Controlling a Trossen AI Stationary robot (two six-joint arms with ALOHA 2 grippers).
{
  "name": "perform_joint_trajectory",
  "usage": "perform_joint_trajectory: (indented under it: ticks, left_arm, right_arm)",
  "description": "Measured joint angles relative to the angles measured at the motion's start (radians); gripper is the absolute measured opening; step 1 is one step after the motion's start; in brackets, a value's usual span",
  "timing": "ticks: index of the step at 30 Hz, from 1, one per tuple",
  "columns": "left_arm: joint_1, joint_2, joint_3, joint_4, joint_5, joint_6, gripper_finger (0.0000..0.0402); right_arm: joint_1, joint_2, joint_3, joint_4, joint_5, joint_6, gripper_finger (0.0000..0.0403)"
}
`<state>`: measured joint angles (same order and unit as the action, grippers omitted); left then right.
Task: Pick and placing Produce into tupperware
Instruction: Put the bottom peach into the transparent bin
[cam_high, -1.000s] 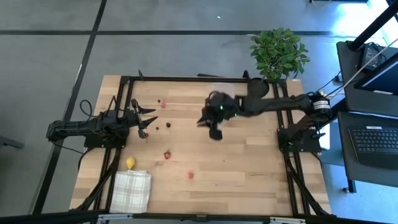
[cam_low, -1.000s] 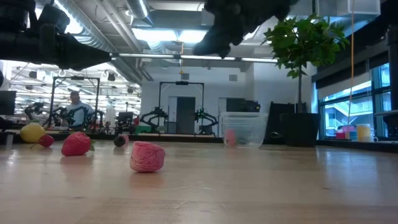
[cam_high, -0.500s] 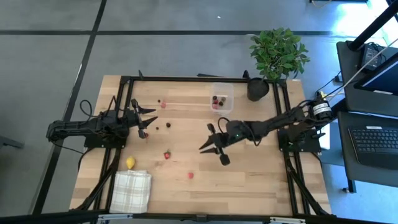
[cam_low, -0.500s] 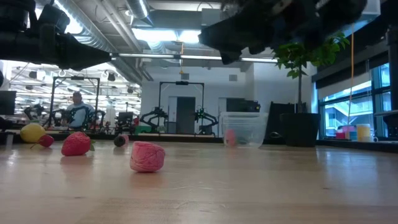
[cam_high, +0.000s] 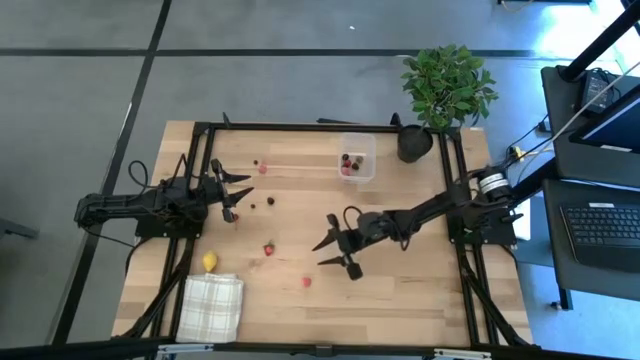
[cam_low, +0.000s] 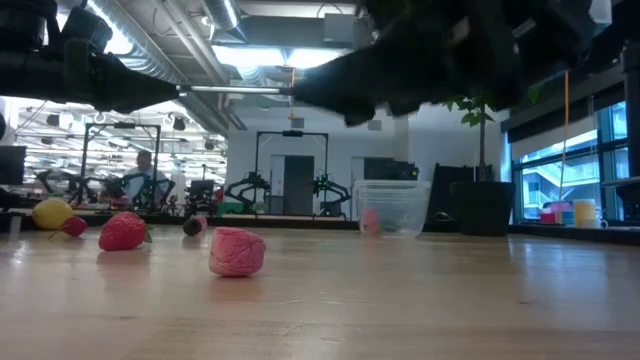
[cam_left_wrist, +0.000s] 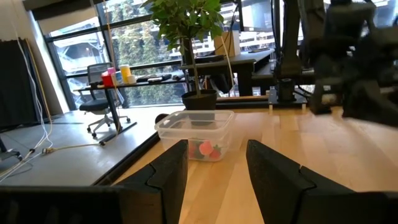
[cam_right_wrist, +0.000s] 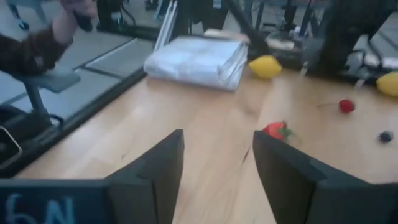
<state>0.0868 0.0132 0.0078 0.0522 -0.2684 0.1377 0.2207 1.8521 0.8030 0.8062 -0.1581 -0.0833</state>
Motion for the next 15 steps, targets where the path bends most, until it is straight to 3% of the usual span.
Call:
perform_joint_trajectory:
  ticks: [10,15]
  left_arm:
    - [0.0,0.0,0.0,0.0,0.0,-0.007,0.0157]
    - [0.0,0.0,0.0,0.0,0.0,-0.023,0.0157]
  right_arm:
    - [0.015,0.244,0.161,0.002,-0.002,-0.001,0.0213]
    - [0.031,0.31,0.22,-0.004,-0.054,0.008,0.0213]
